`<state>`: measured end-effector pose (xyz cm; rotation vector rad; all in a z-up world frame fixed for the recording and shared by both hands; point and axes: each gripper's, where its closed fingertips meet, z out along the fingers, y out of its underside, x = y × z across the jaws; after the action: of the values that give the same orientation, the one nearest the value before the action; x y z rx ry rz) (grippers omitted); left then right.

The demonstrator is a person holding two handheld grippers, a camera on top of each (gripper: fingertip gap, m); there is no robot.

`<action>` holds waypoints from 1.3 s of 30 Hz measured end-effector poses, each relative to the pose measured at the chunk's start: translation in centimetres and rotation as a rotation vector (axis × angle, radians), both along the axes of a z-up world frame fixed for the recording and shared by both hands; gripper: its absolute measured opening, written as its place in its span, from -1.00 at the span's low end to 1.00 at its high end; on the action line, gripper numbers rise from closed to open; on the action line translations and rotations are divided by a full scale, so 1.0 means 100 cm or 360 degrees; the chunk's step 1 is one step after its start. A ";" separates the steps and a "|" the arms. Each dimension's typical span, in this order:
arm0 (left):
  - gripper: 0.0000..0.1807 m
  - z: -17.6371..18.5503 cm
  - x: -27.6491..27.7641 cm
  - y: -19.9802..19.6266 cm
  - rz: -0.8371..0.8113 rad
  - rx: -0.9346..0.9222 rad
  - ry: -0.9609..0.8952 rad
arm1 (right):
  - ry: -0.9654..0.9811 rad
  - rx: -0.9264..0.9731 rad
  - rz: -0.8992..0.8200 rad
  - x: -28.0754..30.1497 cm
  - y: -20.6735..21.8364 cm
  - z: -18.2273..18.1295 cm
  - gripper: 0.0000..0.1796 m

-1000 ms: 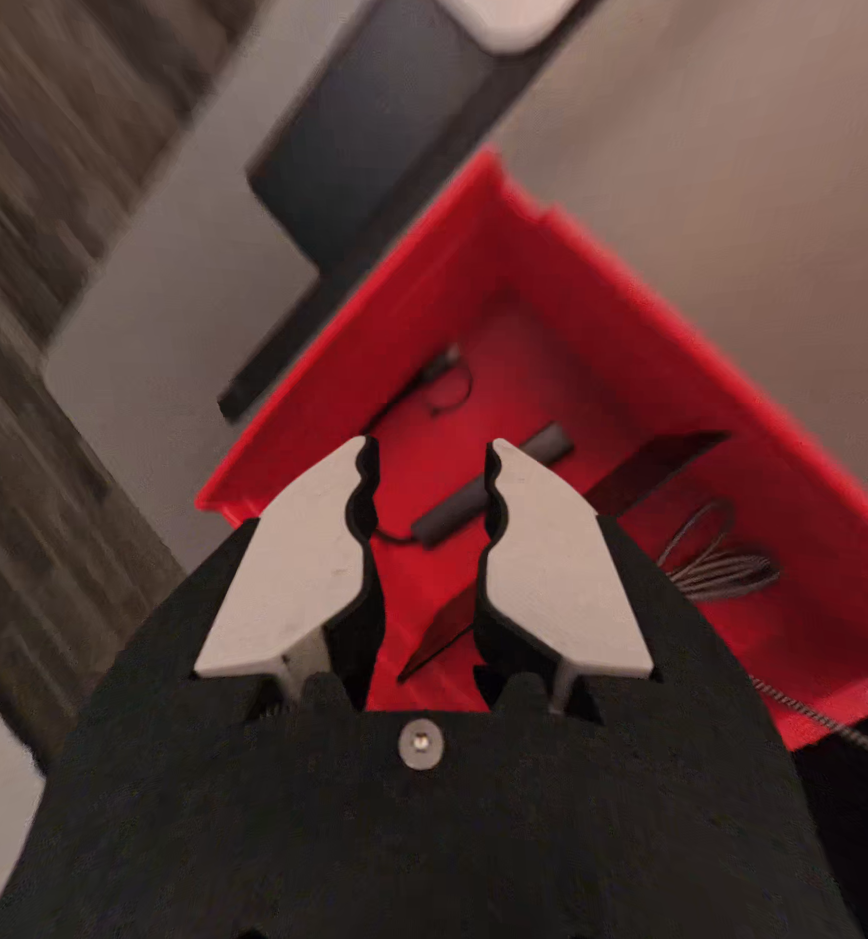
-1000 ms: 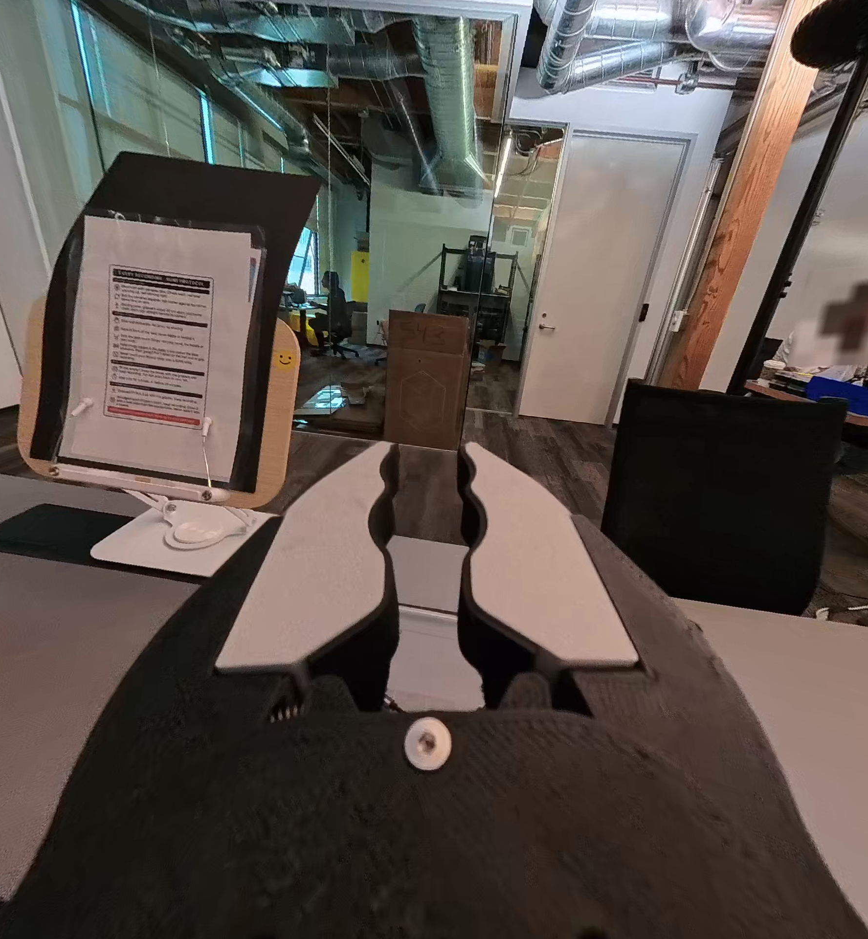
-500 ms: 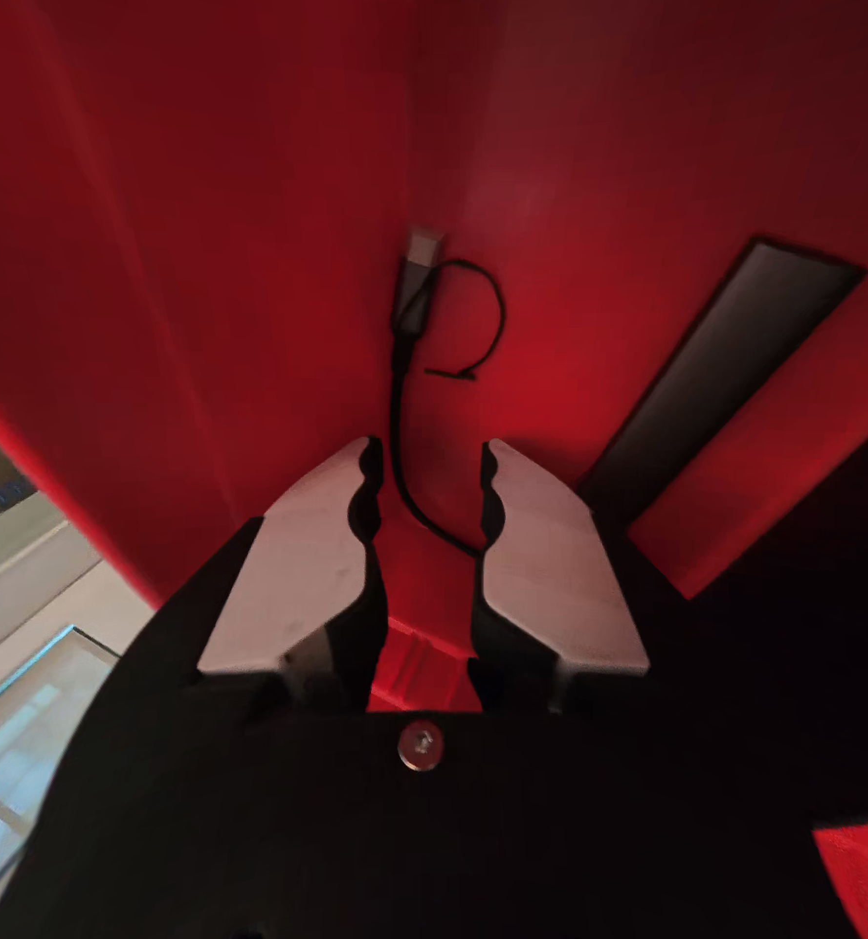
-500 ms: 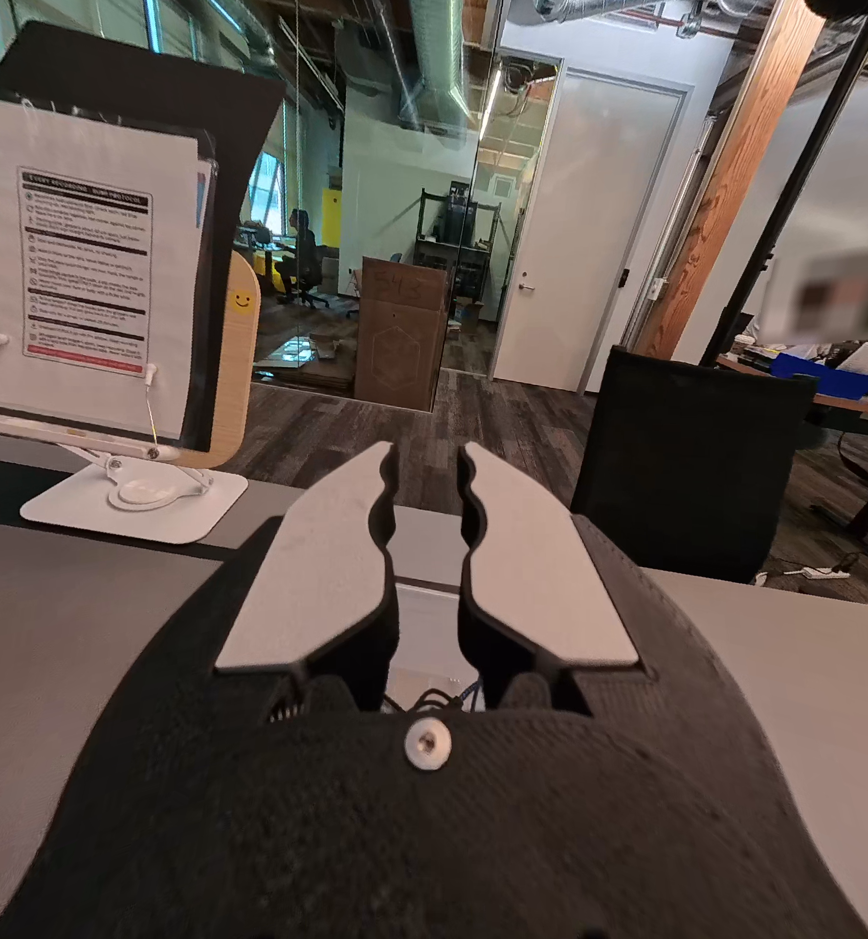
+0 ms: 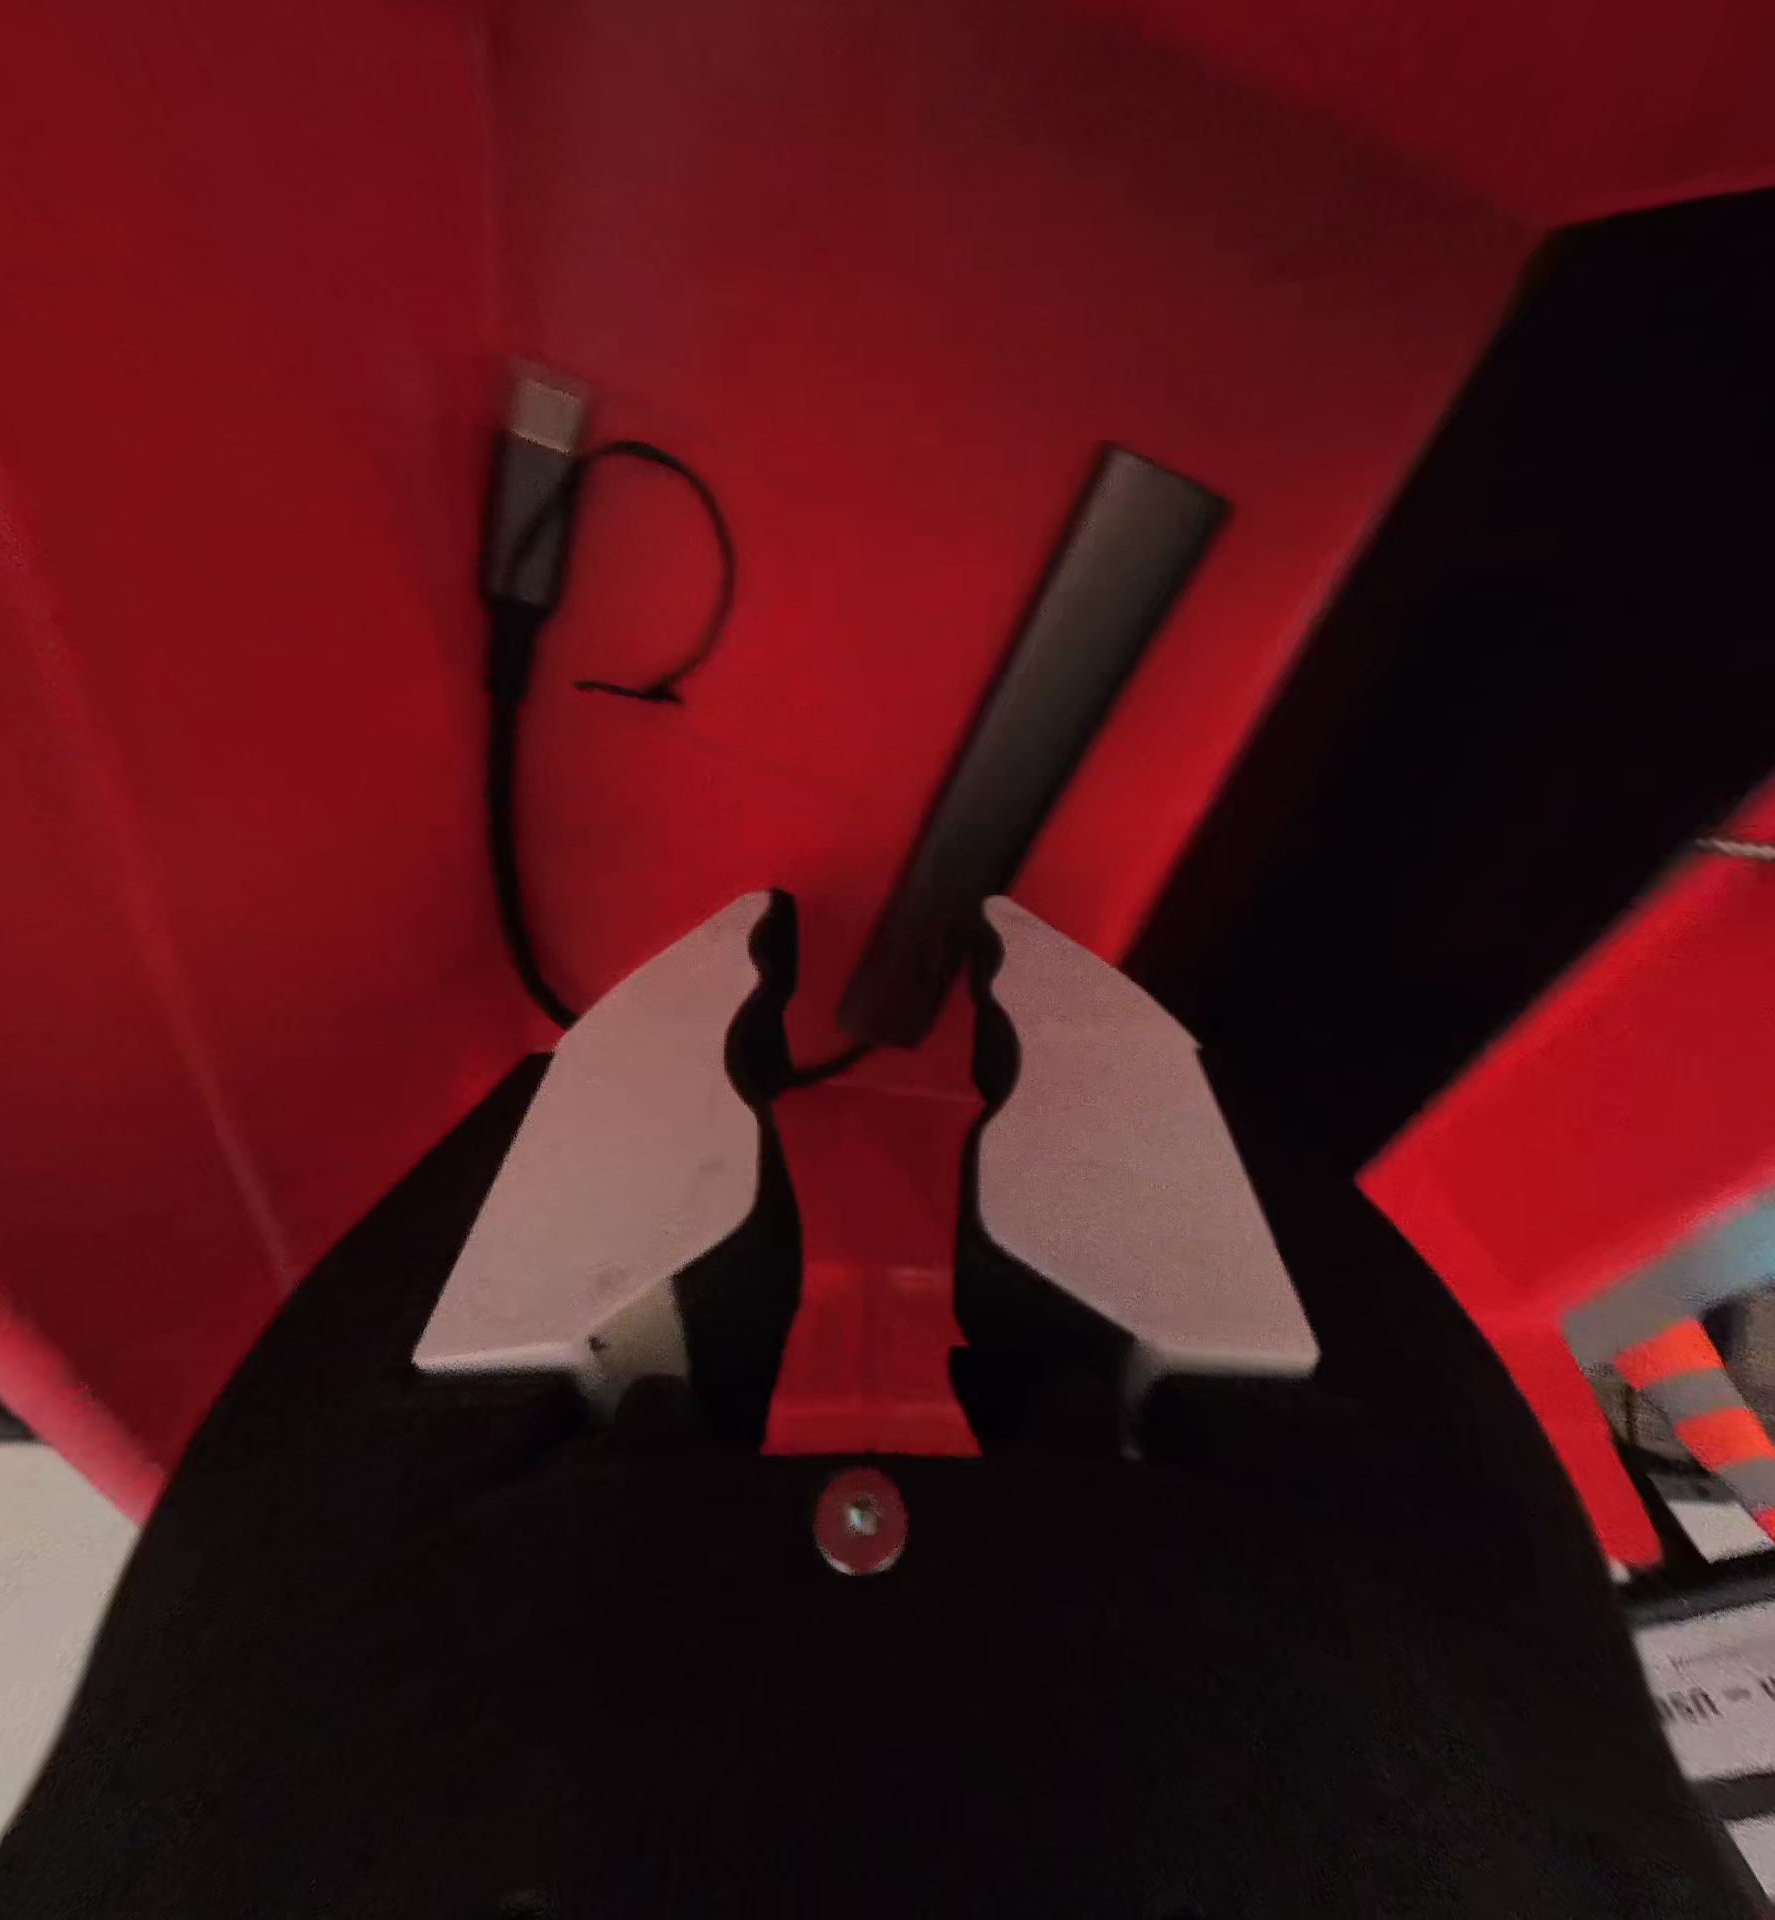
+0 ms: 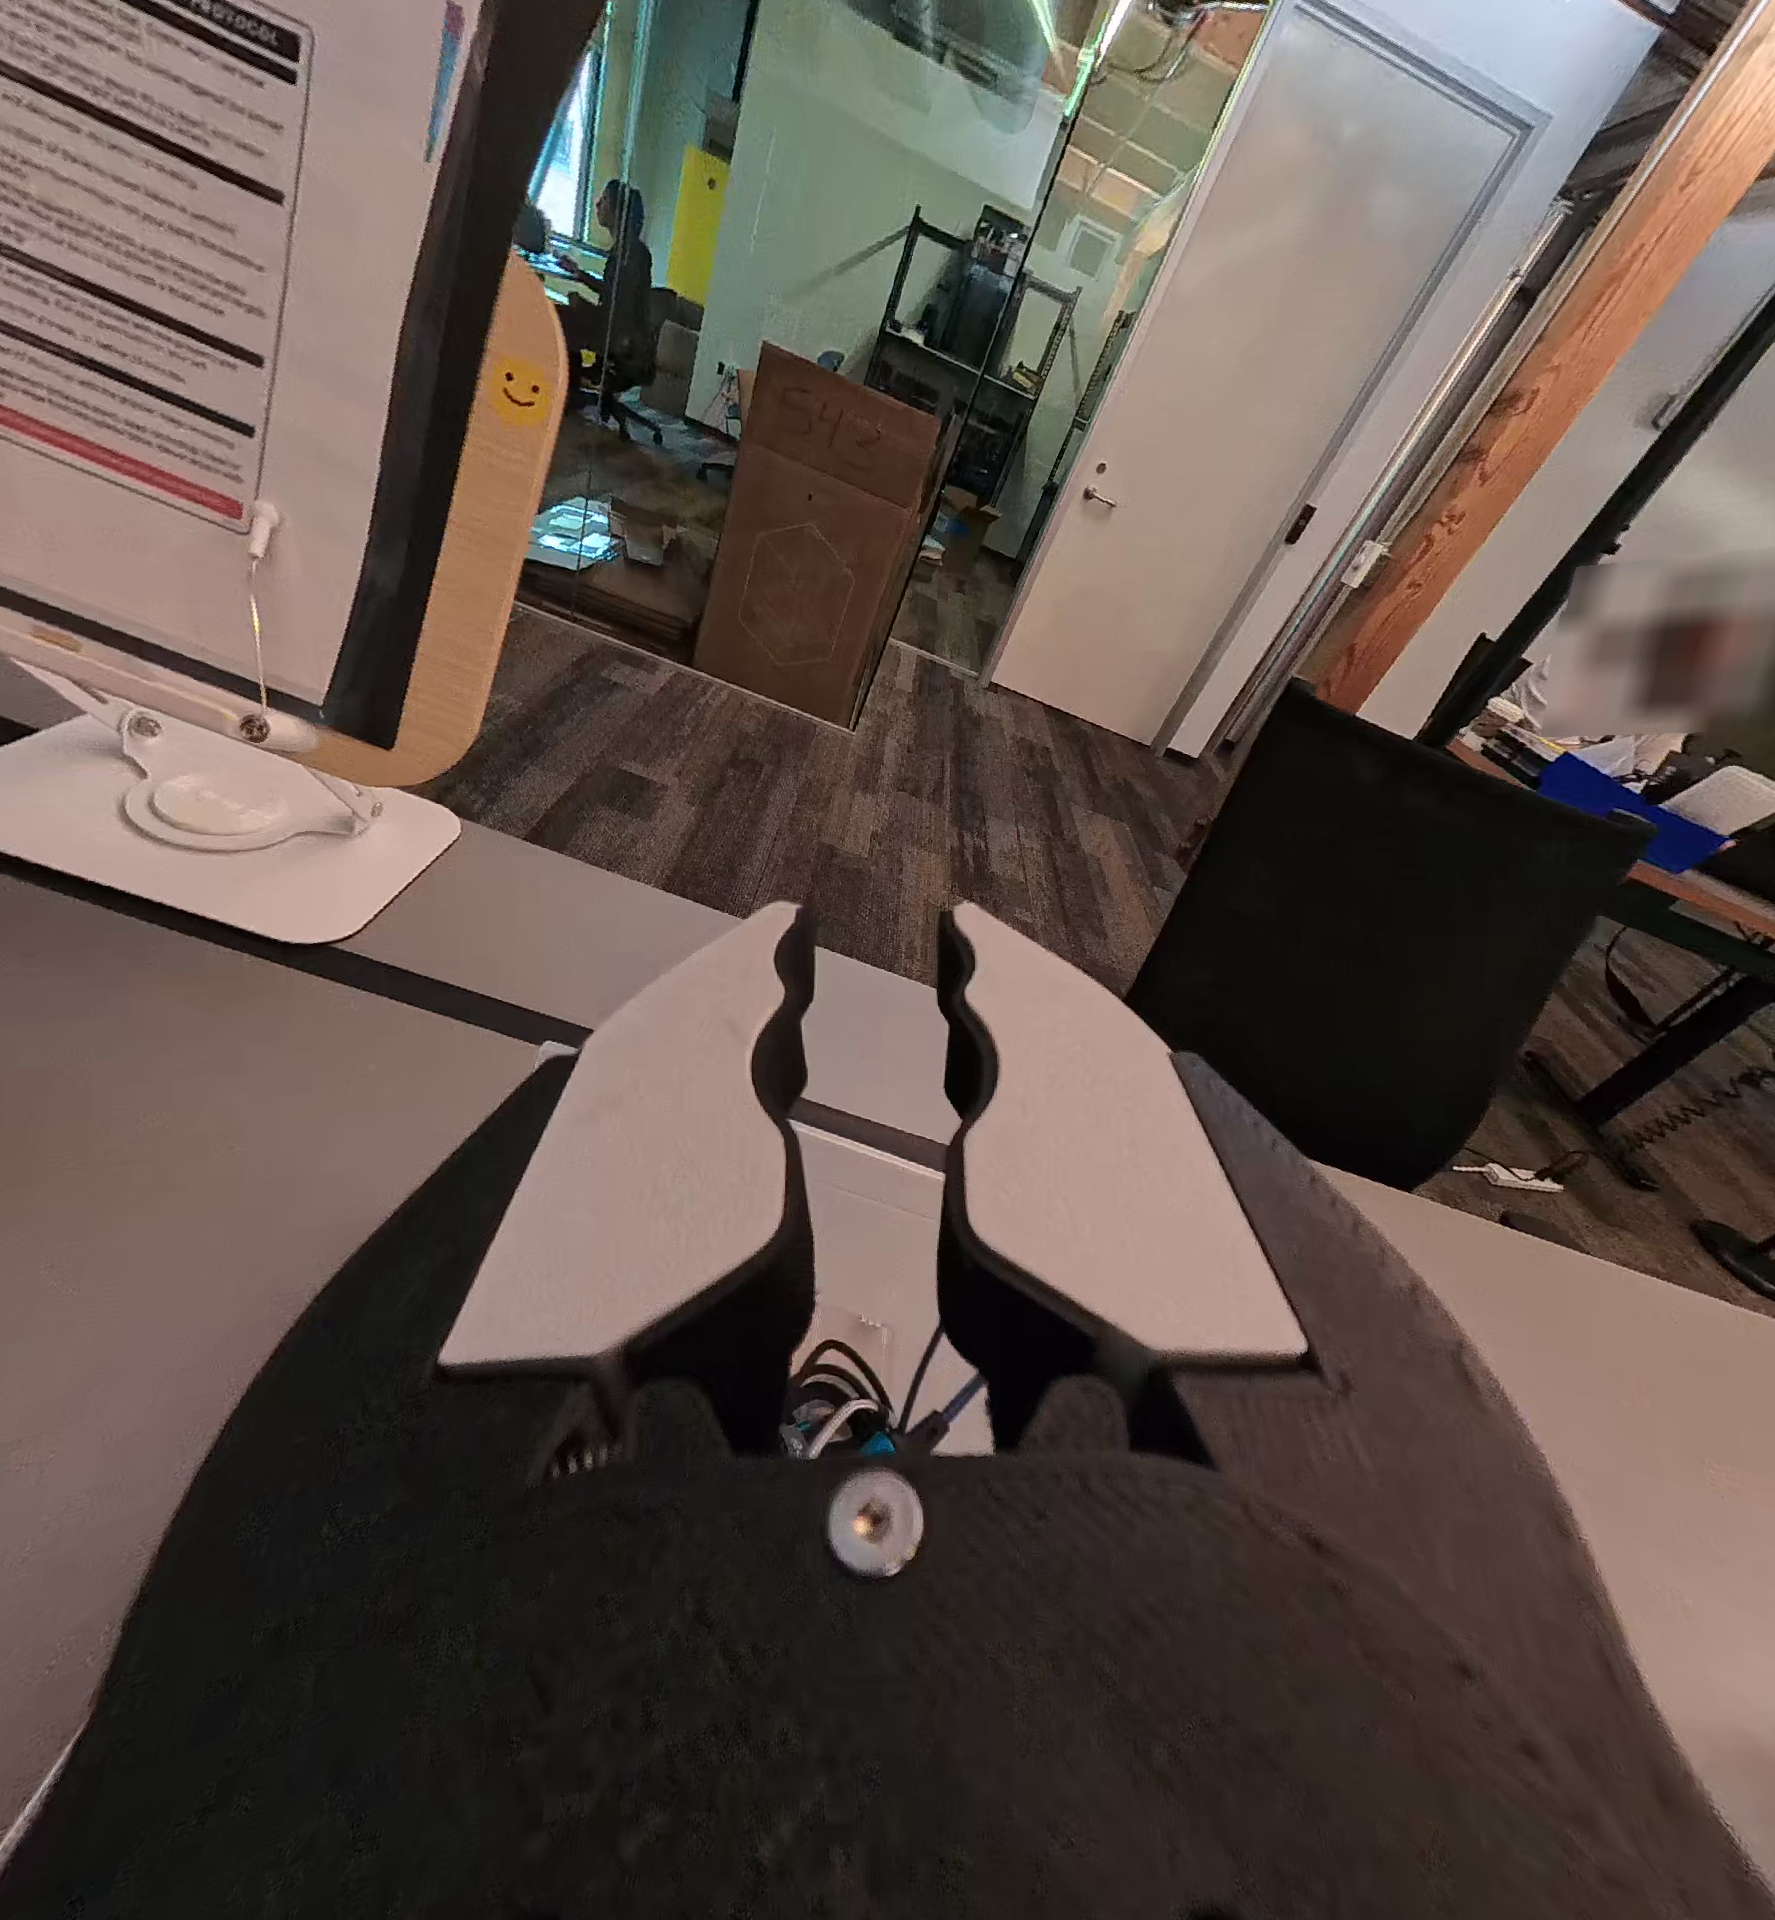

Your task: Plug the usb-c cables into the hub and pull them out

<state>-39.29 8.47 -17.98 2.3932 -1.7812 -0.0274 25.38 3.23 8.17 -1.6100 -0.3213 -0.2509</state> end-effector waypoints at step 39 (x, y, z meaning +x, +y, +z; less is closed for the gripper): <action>-0.76 0.098 0.005 0.001 -0.0416 0.0599 0.0284 | -0.0217 -0.0095 0.0098 -0.037 0.014 -0.017 -0.73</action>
<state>-38.79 8.58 -8.20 2.2692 -2.1398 -0.6385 21.64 4.67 6.50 -1.6424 -0.4862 -0.3069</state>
